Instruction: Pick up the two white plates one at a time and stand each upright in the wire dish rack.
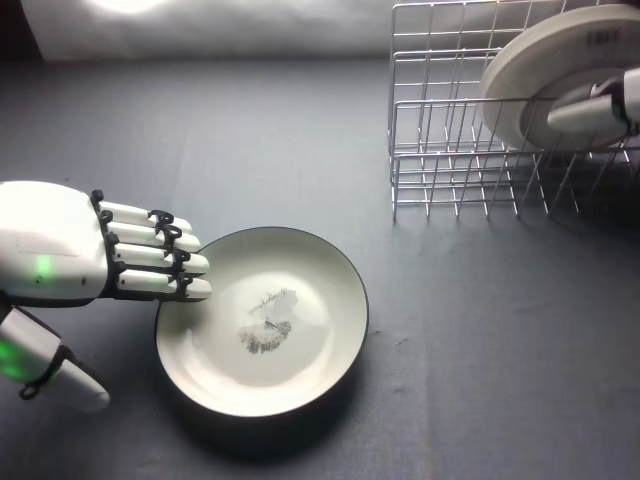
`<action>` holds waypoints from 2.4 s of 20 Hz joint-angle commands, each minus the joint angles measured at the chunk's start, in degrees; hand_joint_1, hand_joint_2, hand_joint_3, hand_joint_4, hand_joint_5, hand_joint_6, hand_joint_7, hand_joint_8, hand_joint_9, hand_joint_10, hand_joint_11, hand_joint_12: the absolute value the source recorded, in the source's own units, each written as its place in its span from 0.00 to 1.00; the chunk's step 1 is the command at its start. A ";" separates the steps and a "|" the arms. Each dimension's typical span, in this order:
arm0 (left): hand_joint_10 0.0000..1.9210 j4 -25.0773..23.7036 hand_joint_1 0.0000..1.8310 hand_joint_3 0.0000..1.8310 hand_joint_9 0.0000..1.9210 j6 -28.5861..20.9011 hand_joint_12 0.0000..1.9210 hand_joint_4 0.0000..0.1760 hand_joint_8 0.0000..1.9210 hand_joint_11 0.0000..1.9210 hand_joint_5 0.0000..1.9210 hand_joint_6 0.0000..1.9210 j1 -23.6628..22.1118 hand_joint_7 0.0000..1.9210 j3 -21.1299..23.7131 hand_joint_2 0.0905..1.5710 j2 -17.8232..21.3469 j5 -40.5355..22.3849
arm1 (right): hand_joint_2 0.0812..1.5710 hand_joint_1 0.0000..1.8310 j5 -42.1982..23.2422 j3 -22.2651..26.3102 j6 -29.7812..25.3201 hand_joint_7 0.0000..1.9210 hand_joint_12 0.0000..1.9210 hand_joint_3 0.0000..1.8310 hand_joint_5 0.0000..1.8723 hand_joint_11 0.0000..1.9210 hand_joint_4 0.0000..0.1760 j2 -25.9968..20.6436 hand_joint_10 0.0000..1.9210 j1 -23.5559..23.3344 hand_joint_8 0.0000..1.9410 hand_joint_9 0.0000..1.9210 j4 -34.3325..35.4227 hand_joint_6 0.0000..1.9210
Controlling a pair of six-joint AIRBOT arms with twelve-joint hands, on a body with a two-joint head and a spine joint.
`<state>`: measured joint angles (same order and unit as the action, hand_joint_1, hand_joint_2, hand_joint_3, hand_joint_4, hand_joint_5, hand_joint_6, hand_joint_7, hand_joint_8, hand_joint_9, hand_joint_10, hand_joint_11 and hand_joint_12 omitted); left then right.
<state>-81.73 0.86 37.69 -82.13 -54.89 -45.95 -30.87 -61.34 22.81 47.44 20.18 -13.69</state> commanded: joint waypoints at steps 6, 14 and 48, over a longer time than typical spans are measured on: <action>0.00 1.61 0.00 0.00 0.03 0.12 0.01 0.00 0.00 0.02 0.04 0.00 1.59 0.03 -0.30 0.69 -0.80 -1.40 | 0.55 0.71 -10.59 3.28 0.12 0.00 0.00 0.00 0.00 0.00 0.00 -0.20 0.00 -0.78 0.00 0.00 -15.05 0.00; 0.00 0.35 0.00 0.00 0.03 -0.66 0.01 0.00 0.00 0.02 0.04 0.00 6.69 0.04 -0.06 0.69 -1.75 -0.37 | 0.60 0.76 -11.02 5.17 0.40 0.00 0.00 0.01 0.00 0.00 0.00 2.66 0.00 1.54 0.00 0.00 -25.53 0.00; 0.01 -0.23 0.00 0.00 0.04 -0.96 0.02 0.00 0.01 0.04 0.06 0.01 9.36 0.05 -0.49 0.69 -2.69 0.08 | 0.66 0.82 0.83 -14.59 0.75 0.00 0.20 0.00 0.04 0.00 0.00 38.18 0.00 5.21 0.00 0.00 -29.86 0.00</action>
<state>-77.03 0.14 45.95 -82.87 -56.21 -44.99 -24.58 -75.94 23.35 85.84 25.96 -44.84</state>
